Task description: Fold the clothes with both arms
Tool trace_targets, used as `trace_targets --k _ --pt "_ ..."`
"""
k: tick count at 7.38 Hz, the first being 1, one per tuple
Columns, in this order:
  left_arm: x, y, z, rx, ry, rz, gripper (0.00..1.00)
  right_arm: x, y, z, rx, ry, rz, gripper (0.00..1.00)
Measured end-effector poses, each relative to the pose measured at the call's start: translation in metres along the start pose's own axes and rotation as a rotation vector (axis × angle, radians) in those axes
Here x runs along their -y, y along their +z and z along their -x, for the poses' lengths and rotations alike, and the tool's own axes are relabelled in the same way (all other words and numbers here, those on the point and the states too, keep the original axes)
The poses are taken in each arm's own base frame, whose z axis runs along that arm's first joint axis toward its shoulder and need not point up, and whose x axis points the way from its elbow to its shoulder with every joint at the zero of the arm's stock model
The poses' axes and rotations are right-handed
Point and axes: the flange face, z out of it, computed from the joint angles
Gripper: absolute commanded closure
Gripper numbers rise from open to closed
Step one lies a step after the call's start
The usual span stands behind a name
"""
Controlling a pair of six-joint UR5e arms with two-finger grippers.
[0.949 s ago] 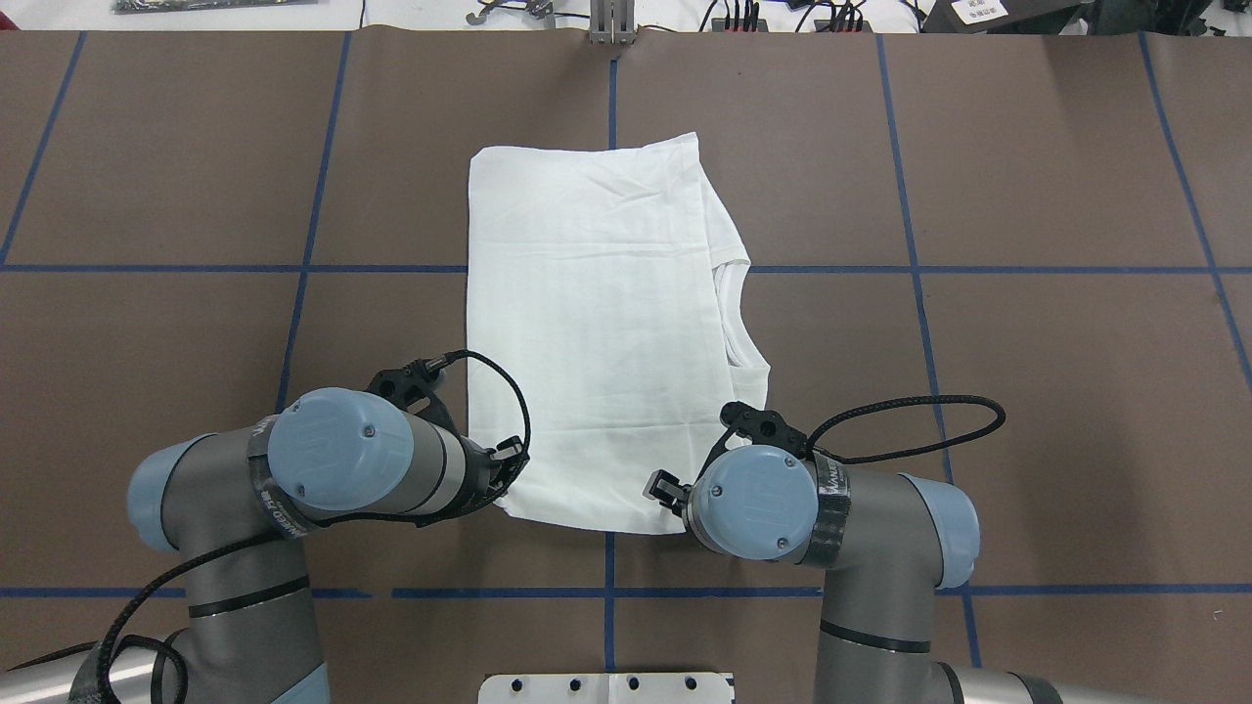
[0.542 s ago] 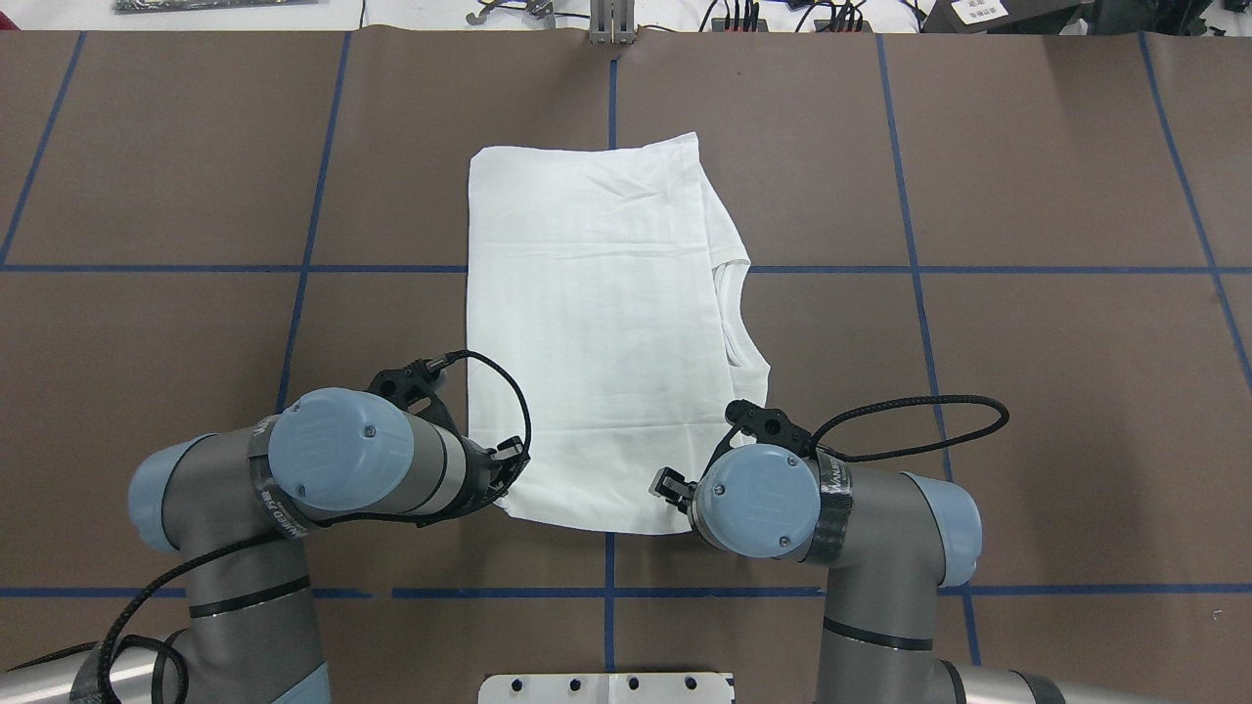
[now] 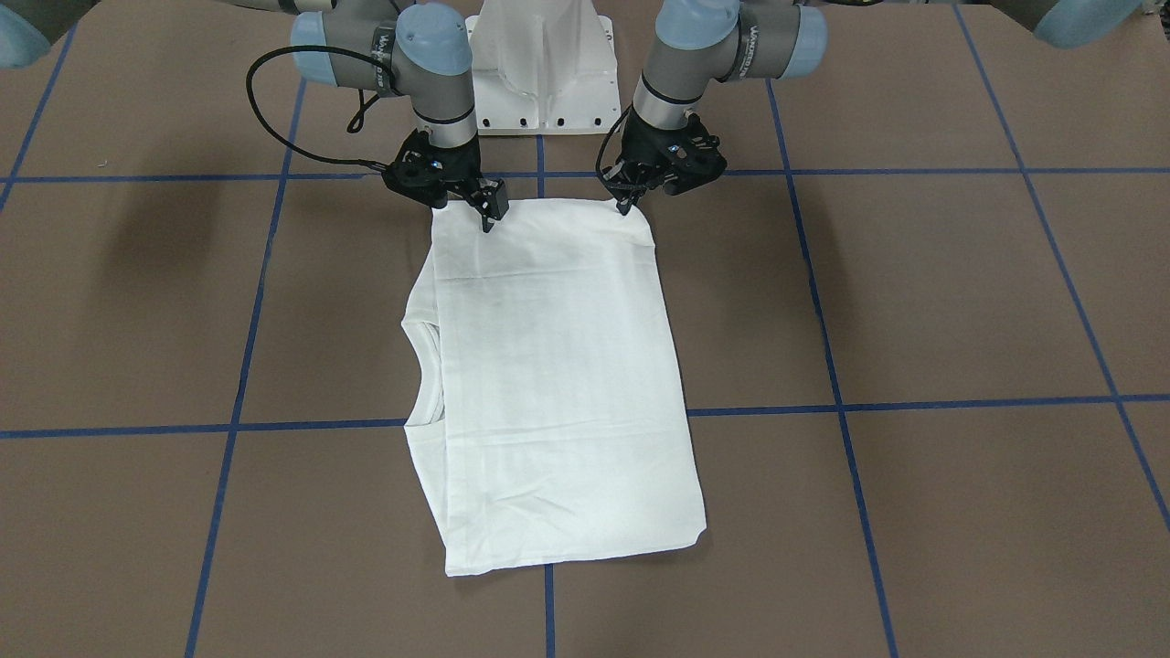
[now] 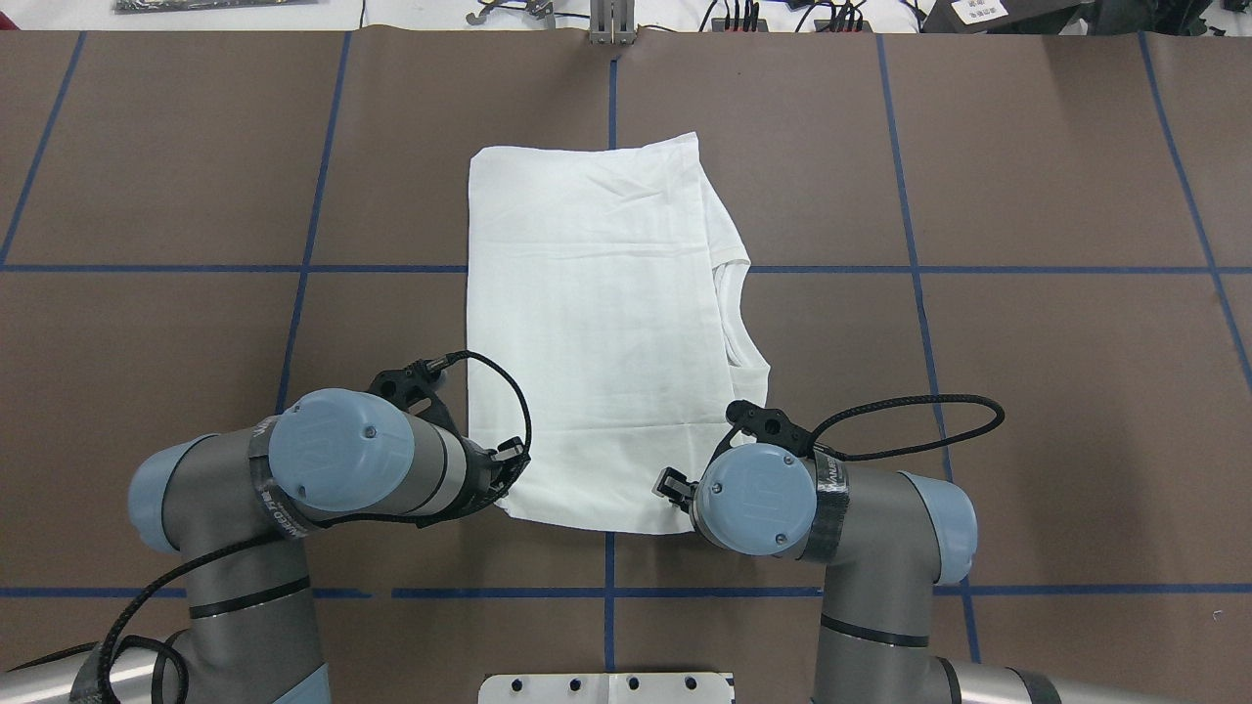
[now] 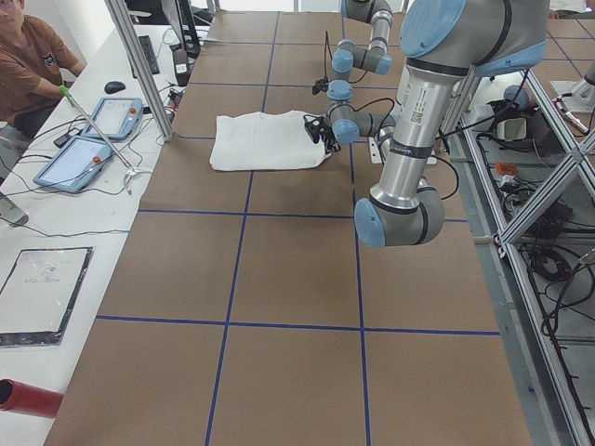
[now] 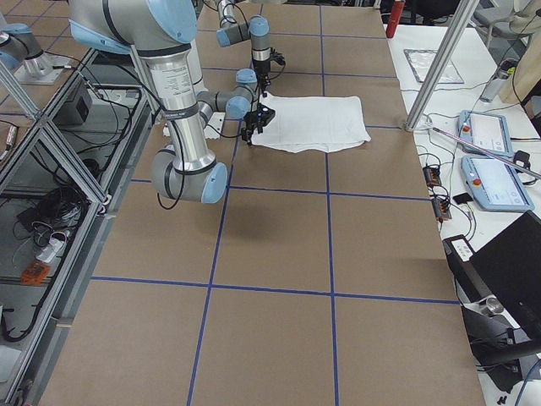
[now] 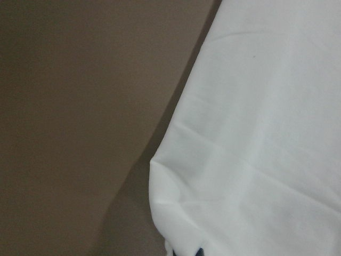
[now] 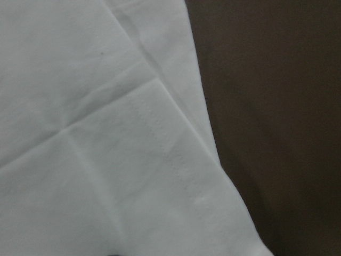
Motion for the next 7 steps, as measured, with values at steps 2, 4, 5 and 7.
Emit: trace_targets --k 2,4,5,7 --pt "0.000 0.001 0.000 0.001 0.001 0.000 1.00 0.001 -0.003 0.003 0.007 0.000 0.000 0.95" --pt "0.001 0.001 0.000 0.002 0.001 -0.001 1.00 0.005 -0.008 0.006 0.017 0.004 -0.001 1.00" --pt "0.001 0.001 0.000 0.002 0.001 -0.002 1.00 0.007 -0.012 0.010 0.026 0.008 -0.001 1.00" --pt "0.001 0.001 0.000 0.001 0.002 -0.002 1.00 0.010 -0.022 0.019 0.047 0.016 -0.001 1.00"
